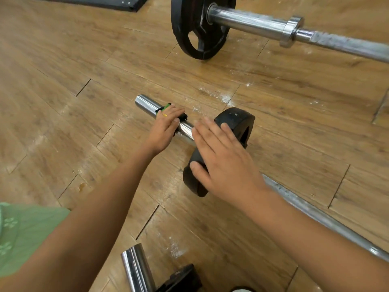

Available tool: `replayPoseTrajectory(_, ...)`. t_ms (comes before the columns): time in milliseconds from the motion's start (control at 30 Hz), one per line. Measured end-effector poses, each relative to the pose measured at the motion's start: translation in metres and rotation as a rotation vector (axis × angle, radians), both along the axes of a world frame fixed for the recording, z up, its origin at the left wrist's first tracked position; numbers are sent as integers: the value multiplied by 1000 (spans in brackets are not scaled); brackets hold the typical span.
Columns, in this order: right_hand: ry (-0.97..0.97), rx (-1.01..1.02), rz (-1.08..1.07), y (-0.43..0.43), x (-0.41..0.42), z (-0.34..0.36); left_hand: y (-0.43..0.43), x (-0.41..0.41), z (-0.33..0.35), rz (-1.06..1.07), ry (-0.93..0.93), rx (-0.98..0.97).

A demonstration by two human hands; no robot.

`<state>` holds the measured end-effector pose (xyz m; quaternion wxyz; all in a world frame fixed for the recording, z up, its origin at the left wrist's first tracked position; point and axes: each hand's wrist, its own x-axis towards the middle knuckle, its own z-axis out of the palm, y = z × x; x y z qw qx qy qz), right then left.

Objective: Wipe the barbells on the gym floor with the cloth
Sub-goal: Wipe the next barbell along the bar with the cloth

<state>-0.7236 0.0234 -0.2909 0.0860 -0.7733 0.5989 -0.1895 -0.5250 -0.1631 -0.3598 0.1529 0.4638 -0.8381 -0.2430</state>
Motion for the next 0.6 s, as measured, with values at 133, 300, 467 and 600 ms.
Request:
replayPoseTrajectory(133,-85,52,-36,-13,-17,6,-1,-22,-13,67,-27,-55)
replayPoseTrajectory(300,-143,67,-65,-28,-38,8,-17,-24,-2,-165,-115,10)
replayPoseTrajectory(467,-214,130,-63,-41,-58,9,-13,-59,-1,64,-21,-32)
replayPoseTrajectory(600,-262,182,-51,-51,-74,9,-3,-60,-5,-83,-11,-14)
